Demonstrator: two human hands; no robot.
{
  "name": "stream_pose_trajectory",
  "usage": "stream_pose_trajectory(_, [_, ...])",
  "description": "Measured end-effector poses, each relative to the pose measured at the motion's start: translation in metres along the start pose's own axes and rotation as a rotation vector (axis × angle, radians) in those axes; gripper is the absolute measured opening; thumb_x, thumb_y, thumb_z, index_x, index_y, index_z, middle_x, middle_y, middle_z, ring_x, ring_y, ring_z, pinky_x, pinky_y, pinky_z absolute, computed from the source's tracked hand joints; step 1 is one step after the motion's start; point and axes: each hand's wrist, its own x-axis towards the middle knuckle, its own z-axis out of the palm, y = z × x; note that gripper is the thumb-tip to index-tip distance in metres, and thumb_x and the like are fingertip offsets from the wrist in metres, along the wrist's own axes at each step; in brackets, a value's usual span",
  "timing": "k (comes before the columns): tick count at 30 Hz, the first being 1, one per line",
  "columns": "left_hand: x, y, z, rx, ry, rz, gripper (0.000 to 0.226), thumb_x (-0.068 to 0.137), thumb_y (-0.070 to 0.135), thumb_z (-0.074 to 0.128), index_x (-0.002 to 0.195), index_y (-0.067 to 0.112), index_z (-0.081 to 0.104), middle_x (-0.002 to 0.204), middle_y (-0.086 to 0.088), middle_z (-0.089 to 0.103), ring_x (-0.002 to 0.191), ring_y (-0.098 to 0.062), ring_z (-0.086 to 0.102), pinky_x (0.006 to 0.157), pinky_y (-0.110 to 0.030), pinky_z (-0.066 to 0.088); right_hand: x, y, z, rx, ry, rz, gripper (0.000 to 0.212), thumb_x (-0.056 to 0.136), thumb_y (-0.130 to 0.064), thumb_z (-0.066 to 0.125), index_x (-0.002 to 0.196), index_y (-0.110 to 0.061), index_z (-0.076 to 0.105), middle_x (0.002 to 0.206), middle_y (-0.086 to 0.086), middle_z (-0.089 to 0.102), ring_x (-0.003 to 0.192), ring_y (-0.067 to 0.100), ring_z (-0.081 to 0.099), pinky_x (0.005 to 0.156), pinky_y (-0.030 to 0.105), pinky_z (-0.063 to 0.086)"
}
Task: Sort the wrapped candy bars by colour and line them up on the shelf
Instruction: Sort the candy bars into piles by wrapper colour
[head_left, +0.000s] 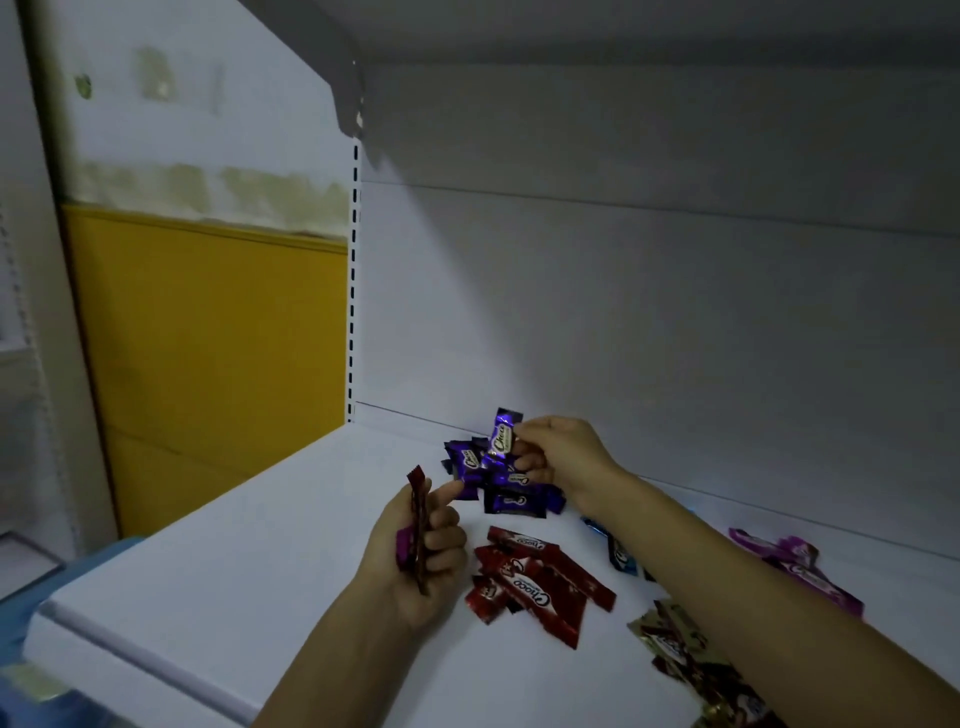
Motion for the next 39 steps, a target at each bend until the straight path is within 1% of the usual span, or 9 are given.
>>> stream_pose_trajectory(4, [0.002,-0.002,0.003,0.298,0.254,0.286,0.031,0.100,0.031,0.044,0.082,0.009,0.056,0.051,0.000,0.044,0.038,-0.010,0.039,0.035,-0.019,0.032,-0.011,0.008,0.002,-0.359,0.027,-0.034,0.041,0.094,-0.034,0.056,0.129,-0.014,0.044,0.109,0.007,0.060,0.066,0.012,0.062,0.054,0.021,0.049])
stream_pose_trajectory(7, [0.006,-0.007,0.006,0.756,0.415,0.741,0.034,0.099,0.036,0.045,0.077,0.013,0.057,0.067,-0.004,0.058,0.061,-0.017,0.053,0.060,-0.032,0.045,-0.049,0.011,0.017,-0.240,-0.195,-0.056,0.048,0.082,-0.064,0.051,0.112,-0.027,0.053,0.101,0.002,0.067,0.066,0.016,0.069,0.052,0.025,0.053])
stream_pose_trajectory(10, [0.004,-0.013,0.007,0.813,0.365,0.965,0.028,0.097,0.035,0.050,0.078,0.016,0.057,0.065,0.003,0.060,0.059,-0.005,0.056,0.056,-0.019,0.046,-0.084,0.020,0.034,-0.128,-0.404,-0.036,0.050,0.079,-0.060,0.063,0.116,-0.028,0.050,0.098,0.003,0.069,0.067,0.026,0.071,0.052,0.032,0.057])
stream_pose_trajectory(13, [0.002,-0.013,0.006,0.763,0.295,0.893,0.033,0.098,0.036,0.047,0.079,0.011,0.058,0.064,0.002,0.062,0.061,-0.007,0.060,0.059,-0.024,0.050,-0.096,0.027,0.044,-0.064,-0.331,-0.099,0.042,0.090,-0.034,0.062,0.127,-0.027,0.042,0.107,0.007,0.063,0.062,0.020,0.069,0.050,0.026,0.053])
stream_pose_trajectory(16, [0.000,-0.013,0.007,0.705,0.205,0.709,0.041,0.100,0.037,0.039,0.085,0.005,0.059,0.077,-0.015,0.065,0.073,-0.025,0.064,0.067,-0.037,0.053,-0.091,0.024,0.045,0.002,-0.213,-0.157,0.022,0.094,-0.019,0.058,0.116,-0.016,0.056,0.088,0.006,0.064,0.057,0.019,0.066,0.049,0.027,0.052])
stream_pose_trajectory(20, [0.001,-0.021,0.007,0.932,0.135,0.746,0.027,0.100,0.035,0.037,0.092,0.018,0.056,0.079,0.001,0.064,0.063,0.002,0.059,0.055,-0.011,0.045,-0.082,0.021,0.040,-0.015,-0.104,-0.158,0.011,0.096,-0.015,0.054,0.103,-0.008,0.059,0.078,0.007,0.065,0.049,0.016,0.061,0.047,0.026,0.050])
stream_pose_trajectory(25, [0.003,-0.025,0.009,0.762,-0.104,0.462,0.024,0.088,0.028,0.060,0.111,0.022,0.059,0.091,-0.005,0.073,0.079,-0.018,0.071,0.065,-0.028,0.054,-0.072,0.015,0.019,0.033,-0.045,-0.067,0.011,0.095,-0.012,0.053,0.088,-0.006,0.059,0.052,0.002,0.060,0.041,0.011,0.054,0.038,0.021,0.043])
stream_pose_trajectory(30, [0.000,-0.019,0.006,0.733,-0.041,0.485,0.039,0.086,0.003,0.066,0.107,0.034,0.054,0.087,0.000,0.074,0.078,-0.018,0.073,0.058,-0.022,0.055,-0.056,0.012,-0.008,0.058,0.075,-0.039,0.016,0.095,-0.011,0.051,0.080,-0.010,0.058,0.070,0.004,0.062,0.039,0.010,0.051,0.035,0.018,0.031])
stream_pose_trajectory(39, [-0.004,-0.016,0.010,0.619,-0.029,0.483,0.034,0.081,-0.003,0.066,0.107,0.019,0.066,0.090,-0.010,0.072,0.072,-0.018,0.072,0.056,-0.020,0.054,-0.053,0.041,-0.039,-0.711,-0.018,-0.226,0.009,0.084,-0.026,0.070,0.089,-0.028,0.064,0.062,-0.012,0.061,0.054,-0.003,0.056,0.053,0.012,0.038])
